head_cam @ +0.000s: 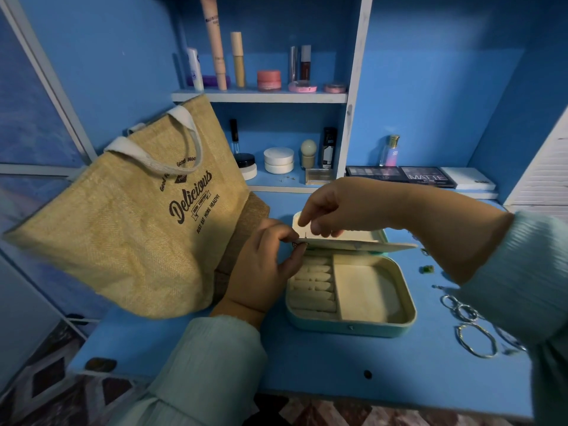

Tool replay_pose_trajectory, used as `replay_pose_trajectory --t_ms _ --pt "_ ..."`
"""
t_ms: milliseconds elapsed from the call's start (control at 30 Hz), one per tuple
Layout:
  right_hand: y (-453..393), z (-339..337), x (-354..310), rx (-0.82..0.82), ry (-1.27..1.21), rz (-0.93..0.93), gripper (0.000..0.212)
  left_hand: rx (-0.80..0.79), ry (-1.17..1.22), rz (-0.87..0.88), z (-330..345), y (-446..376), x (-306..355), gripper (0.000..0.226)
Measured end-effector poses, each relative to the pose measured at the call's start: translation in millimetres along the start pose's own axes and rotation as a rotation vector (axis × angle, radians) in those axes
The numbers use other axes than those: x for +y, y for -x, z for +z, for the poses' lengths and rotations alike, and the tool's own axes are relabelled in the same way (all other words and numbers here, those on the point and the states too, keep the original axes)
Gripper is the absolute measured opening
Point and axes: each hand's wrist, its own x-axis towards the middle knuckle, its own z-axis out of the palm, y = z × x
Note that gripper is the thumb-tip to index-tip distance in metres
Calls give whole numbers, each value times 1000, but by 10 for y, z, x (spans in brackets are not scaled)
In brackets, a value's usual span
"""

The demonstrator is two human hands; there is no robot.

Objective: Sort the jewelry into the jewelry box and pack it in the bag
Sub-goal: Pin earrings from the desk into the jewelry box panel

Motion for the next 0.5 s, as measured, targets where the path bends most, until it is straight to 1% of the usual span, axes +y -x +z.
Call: replay_pose_trajectory --t_ms 133,233,300,400,500 --pt "218 -108 111 0 130 47 16 11 28 -19 -6 -3 28 17" --pt "429 -157 207 -79 207 83 18 5 35 -18 -15 -3 49 17" --pt "509 -148 274 -85 248 91 20 7 21 0 -21 9 72 17" --pt "569 -107 327 15 254 77 18 3 29 -1 -20 21 108 17" --pt "595 -67 336 102 272 57 10 9 44 -35 -11 16 133 18"
